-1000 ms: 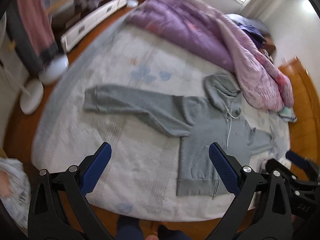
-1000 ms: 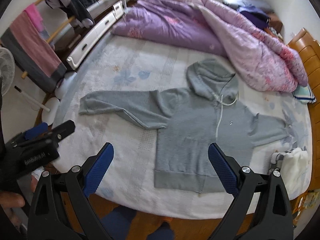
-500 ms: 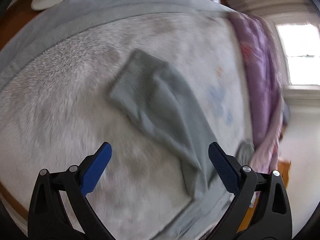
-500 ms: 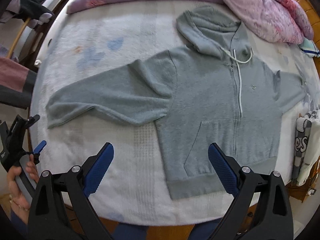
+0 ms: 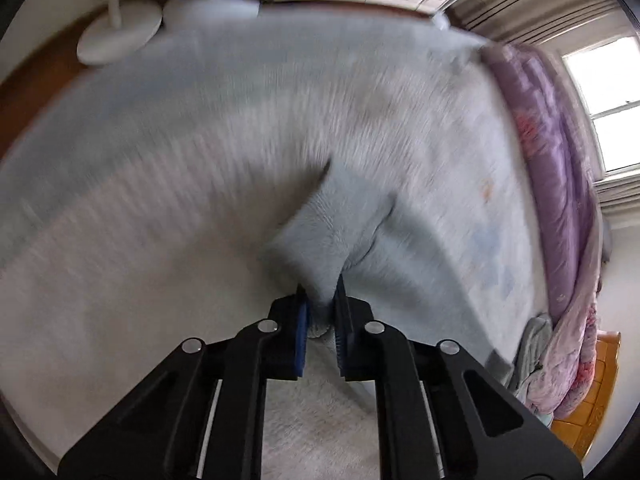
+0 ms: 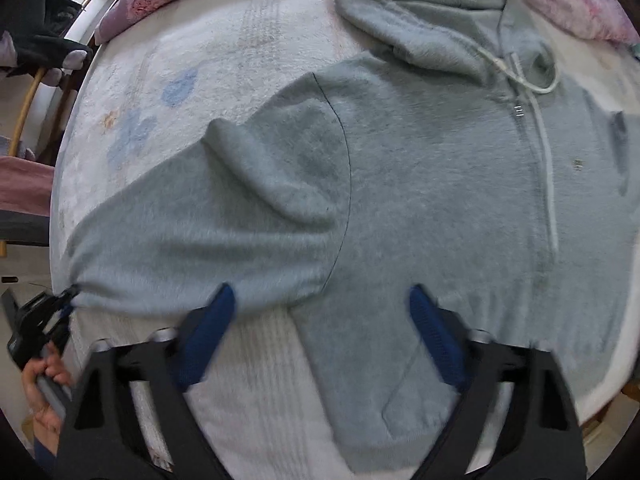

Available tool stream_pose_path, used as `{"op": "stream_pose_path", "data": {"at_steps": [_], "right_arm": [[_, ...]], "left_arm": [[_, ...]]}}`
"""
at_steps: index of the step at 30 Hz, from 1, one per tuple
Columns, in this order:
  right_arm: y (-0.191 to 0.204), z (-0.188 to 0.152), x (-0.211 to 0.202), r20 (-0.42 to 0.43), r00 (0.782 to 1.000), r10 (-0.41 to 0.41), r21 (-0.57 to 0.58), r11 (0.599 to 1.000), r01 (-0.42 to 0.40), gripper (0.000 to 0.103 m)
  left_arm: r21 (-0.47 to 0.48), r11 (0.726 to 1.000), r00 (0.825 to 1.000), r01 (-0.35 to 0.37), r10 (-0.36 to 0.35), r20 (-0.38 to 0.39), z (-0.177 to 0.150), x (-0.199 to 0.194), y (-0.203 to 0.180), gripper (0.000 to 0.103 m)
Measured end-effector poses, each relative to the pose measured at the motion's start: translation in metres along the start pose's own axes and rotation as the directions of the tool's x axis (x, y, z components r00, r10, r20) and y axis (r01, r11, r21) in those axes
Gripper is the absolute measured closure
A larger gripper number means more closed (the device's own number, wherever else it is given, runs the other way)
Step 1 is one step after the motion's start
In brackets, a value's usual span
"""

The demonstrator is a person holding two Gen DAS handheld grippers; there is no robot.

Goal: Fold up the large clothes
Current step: 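Grasp a hoodie sleeve cuff with the left gripper and lift it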

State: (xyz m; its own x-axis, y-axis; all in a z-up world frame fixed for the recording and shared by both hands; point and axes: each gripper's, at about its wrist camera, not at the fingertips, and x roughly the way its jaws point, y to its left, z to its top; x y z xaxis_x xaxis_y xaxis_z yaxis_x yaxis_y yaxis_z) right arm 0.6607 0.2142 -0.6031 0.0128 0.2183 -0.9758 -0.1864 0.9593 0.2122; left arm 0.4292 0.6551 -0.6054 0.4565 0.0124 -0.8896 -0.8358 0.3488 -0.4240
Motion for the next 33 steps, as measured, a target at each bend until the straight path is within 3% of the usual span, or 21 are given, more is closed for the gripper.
{"op": "stream_pose_path", "data": {"at_steps": [1,2,3,6,8,10,12,14,17,18,22,24,29,33], "right_arm": [[0.0,0.002,0.007,-0.011,1.0,0.02,-0.01,1.0,-0.02,0.065],[-0.001,0.006,0.018,-0.03,0.998,0.048,-0.025,0.999,-0.048,0.083],[-0.002,0.008,0.027,-0.039,0.996,0.078,-0.036,0.996,-0.08,0.092],[-0.005,0.013,0.058,-0.096,0.99,0.1,-0.051,0.993,-0.105,0.097],[-0.013,0.017,0.074,-0.121,0.987,0.107,-0.042,0.993,-0.113,0.103],[-0.022,0.023,0.076,-0.154,0.975,0.163,0.008,0.986,-0.164,0.103],[-0.036,0.029,0.065,-0.173,0.951,0.258,0.042,0.966,-0.254,0.102],[-0.061,0.033,0.046,-0.16,0.929,0.334,0.073,0.942,-0.326,0.097],[-0.109,0.039,0.012,-0.12,0.915,0.386,0.092,0.922,-0.377,0.097],[-0.135,0.042,-0.006,-0.099,0.917,0.387,0.081,0.921,-0.38,0.097],[-0.232,0.058,-0.062,-0.013,0.951,0.309,0.047,0.95,-0.308,0.097],[-0.289,0.063,-0.095,0.041,0.967,0.25,0.046,0.967,-0.252,0.097],[-0.424,0.08,-0.156,0.12,0.989,0.09,0.073,0.992,-0.099,0.096],[-0.507,0.09,-0.18,0.156,0.988,-0.012,0.167,0.986,-0.014,0.094]], "left_arm": [[0.01,1.0,1.0,0.003,-0.003,0.019,0.002,-0.011,-0.001,0.094],[0.031,1.0,0.998,-0.003,0.001,0.056,0.004,-0.027,-0.006,0.094],[0.044,0.999,0.997,-0.004,0.0,0.077,0.003,-0.037,-0.01,0.095],[0.115,0.993,0.99,0.01,-0.026,0.142,-0.005,-0.071,-0.041,0.095],[0.208,0.978,0.981,0.01,-0.05,0.19,-0.021,-0.096,-0.079,0.095],[0.293,0.956,0.971,0.024,-0.092,0.22,-0.04,-0.115,-0.125,0.095],[0.377,0.926,0.959,0.034,-0.136,0.25,-0.062,-0.134,-0.169,0.095],[0.481,0.874,0.94,0.068,-0.218,0.263,-0.096,-0.155,-0.227,0.095],[0.596,0.794,0.92,0.117,-0.313,0.236,-0.154,-0.159,-0.306,0.095],[0.633,0.76,0.914,0.149,-0.35,0.206,-0.182,-0.156,-0.338,0.095],[0.697,0.673,0.912,0.249,-0.406,0.067,-0.278,-0.115,-0.428,0.095],[0.705,0.647,0.91,0.292,-0.415,0.003,-0.328,-0.086,-0.463,0.096],[0.713,0.621,0.934,0.327,-0.328,-0.143,-0.437,0.005,-0.513,0.096],[0.743,0.603,0.957,0.291,-0.17,-0.236,-0.52,0.079,-0.528,0.096]]}}
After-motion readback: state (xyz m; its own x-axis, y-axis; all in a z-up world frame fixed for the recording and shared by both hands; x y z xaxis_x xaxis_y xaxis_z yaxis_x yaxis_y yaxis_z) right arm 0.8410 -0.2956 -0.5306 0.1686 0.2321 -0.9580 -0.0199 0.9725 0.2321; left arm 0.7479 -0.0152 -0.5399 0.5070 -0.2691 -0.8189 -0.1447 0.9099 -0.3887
